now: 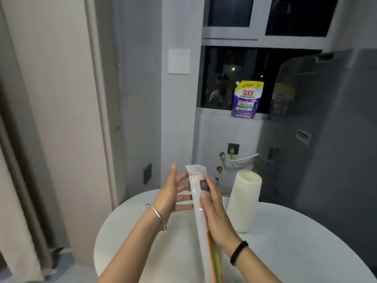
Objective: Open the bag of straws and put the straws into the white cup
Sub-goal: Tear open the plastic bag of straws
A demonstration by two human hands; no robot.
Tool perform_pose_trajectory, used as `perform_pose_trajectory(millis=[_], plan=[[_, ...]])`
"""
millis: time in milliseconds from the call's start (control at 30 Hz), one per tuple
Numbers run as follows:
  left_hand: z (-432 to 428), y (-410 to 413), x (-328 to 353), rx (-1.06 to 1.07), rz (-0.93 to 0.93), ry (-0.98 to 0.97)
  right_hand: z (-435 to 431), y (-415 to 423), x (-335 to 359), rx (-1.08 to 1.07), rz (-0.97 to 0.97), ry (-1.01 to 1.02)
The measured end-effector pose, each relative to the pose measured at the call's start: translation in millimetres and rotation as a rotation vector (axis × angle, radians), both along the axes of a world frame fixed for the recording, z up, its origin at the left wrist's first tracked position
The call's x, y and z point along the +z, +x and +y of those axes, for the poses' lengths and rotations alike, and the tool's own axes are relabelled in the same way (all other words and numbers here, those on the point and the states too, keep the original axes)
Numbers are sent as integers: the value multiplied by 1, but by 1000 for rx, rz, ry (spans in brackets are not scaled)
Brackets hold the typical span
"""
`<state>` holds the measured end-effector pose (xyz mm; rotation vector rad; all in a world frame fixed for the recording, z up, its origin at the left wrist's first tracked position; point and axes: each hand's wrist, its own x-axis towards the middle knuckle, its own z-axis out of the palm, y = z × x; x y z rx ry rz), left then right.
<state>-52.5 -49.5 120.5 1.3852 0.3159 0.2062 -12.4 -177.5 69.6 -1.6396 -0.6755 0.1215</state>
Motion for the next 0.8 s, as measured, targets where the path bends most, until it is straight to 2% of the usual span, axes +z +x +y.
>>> perform_pose_trajectory(millis=[133, 267, 467, 800], plan=[[-24, -35, 45, -76, -141, 104, -11, -20, 44, 30, -34, 170], [-45, -62, 55, -86, -265, 177, -26, -41, 65, 9, -34, 249], [-60, -73, 28, -25, -206, 254, -52, -67, 56, 1, 118, 205], [-57, -77, 29, -35, -167, 318, -64, -85, 68, 81, 82, 89]])
